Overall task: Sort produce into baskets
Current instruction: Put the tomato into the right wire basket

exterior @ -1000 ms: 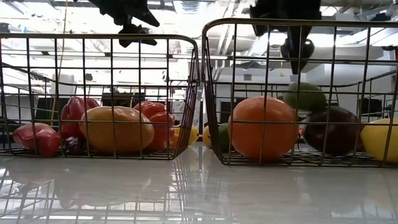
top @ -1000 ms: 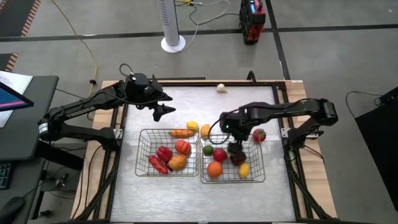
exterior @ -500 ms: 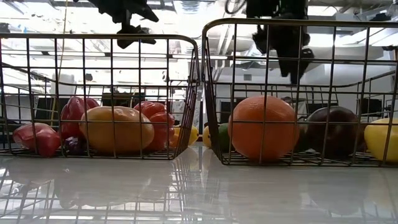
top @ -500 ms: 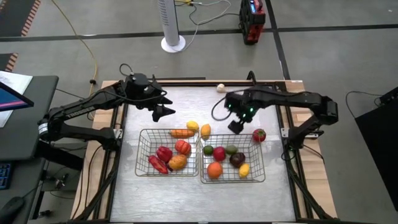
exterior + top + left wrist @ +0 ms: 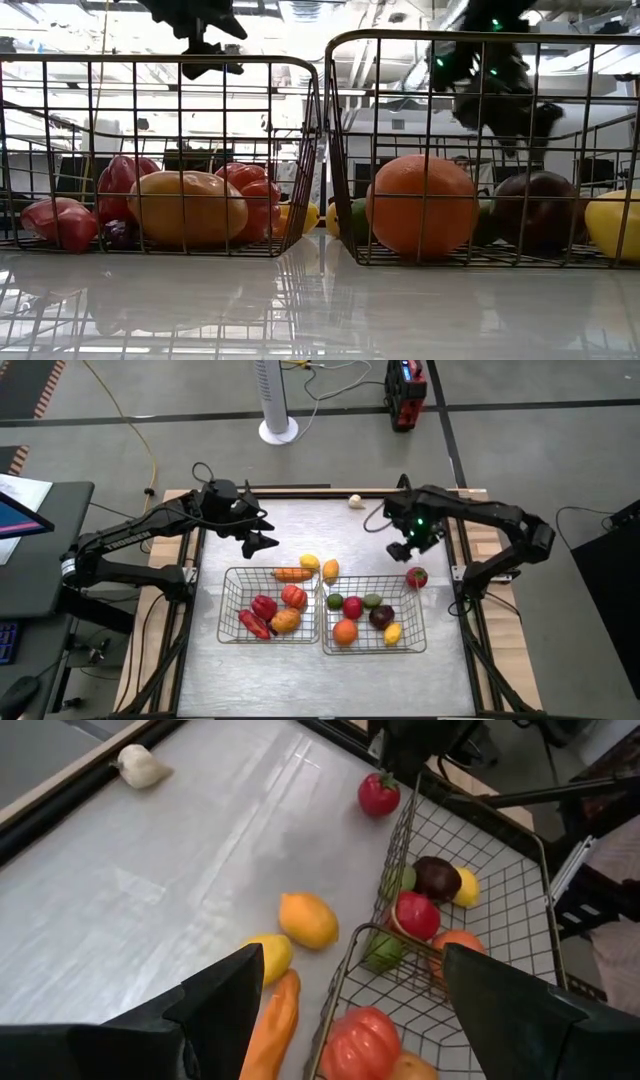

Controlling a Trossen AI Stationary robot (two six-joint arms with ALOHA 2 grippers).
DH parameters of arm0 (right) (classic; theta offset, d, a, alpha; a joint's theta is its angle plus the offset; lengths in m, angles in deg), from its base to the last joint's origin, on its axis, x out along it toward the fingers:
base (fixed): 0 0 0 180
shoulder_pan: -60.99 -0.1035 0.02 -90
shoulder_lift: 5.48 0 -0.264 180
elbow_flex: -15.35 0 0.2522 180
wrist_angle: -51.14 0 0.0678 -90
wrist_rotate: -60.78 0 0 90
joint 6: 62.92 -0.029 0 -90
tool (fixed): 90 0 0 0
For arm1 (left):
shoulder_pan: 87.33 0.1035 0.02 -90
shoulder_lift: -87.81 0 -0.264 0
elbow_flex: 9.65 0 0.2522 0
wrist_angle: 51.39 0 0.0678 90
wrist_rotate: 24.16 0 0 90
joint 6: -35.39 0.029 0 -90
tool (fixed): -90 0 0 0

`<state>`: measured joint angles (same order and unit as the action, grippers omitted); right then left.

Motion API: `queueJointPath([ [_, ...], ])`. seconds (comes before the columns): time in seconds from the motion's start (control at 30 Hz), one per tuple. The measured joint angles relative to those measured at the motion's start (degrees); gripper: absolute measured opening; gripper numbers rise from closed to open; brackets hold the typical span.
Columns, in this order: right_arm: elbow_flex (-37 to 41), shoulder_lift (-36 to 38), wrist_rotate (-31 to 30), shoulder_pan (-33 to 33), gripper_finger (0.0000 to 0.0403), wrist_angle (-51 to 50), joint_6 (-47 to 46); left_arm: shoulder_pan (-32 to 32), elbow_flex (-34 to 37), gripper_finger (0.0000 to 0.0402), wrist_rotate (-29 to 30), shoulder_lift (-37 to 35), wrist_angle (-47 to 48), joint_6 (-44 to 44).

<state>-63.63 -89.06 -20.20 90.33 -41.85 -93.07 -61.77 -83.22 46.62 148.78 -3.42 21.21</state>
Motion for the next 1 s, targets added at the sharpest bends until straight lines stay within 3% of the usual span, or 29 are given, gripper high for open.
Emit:
queueJointPath([
  [0.27, 12.6, 6.6, 3.4, 0.4, 0.0324, 5.1, -3.5, 0.0, 0.0, 0.0292, 0.3, 0.0, 0.4, 1.9],
  [0.63, 22.4, 9.3, 7.3, -1.5, 0.0365, 17.7, -11.6, 0.0, 0.0, 0.0292, 1.9, 0.0, 0.4, 4.0],
  [1.0, 25.2, 8.6, 7.3, -1.4, 0.0333, 22.7, -13.1, 0.0, 0.0, 0.0293, 1.9, 0.0, 0.4, 4.1],
])
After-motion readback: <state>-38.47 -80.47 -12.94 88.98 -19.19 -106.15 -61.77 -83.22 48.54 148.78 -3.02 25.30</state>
